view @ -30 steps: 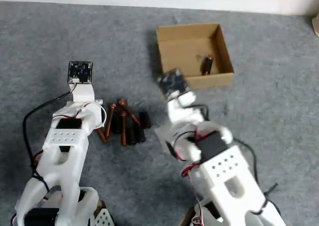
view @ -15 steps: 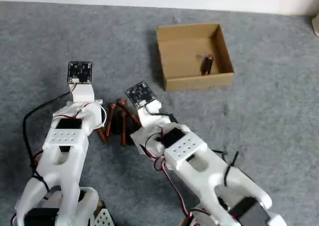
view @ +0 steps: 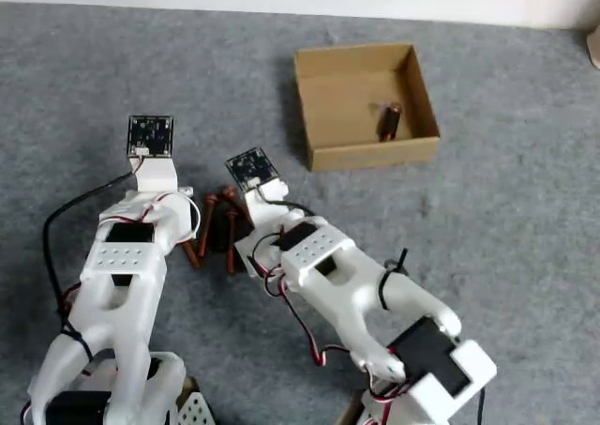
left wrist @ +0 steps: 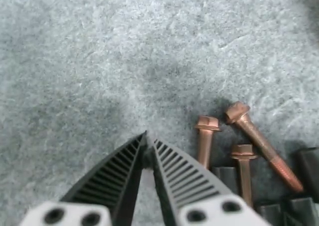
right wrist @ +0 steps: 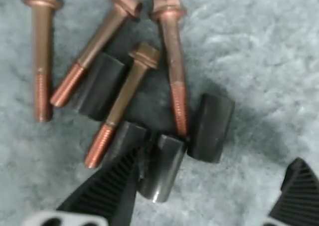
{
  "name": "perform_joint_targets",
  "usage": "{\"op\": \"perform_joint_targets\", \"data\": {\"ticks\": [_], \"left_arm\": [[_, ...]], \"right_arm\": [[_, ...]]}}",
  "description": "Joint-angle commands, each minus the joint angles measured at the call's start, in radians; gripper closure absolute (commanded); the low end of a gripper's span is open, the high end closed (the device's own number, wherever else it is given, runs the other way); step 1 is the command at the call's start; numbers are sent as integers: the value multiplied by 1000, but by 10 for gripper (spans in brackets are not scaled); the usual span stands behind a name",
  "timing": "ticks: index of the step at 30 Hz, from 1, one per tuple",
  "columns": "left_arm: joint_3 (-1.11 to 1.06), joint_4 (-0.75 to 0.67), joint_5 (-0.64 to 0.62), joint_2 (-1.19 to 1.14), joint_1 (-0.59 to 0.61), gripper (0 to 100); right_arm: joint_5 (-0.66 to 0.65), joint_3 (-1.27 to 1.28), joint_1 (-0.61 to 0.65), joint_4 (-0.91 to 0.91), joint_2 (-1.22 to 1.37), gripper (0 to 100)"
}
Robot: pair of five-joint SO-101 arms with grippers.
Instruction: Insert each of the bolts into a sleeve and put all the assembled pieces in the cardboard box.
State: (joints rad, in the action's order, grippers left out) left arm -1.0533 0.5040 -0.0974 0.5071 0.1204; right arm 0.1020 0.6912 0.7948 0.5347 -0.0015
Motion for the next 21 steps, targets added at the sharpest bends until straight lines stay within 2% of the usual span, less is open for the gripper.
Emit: {"op": "perform_joint_targets", "data": {"ticks": [1,11,13,18,19,21], "left_arm": [[27,-18,-3,19,16,993],[25,-18,-3,19,16,993],[25,-18,-3,19,13,993],[25,-18,-3,18,13,993],[25,-18,-3,18,13,993],[25,-18,-3,18,13,993]], "right_arm": [[72,-22,-15,-18,13,616],[109,-21,-51,-19,19,630],[109,-21,-51,-21,19,695],[103,-21,-51,-22,21,967],[103,-21,-51,-22,21,998],[103,-21,-51,-22,21,983]]}}
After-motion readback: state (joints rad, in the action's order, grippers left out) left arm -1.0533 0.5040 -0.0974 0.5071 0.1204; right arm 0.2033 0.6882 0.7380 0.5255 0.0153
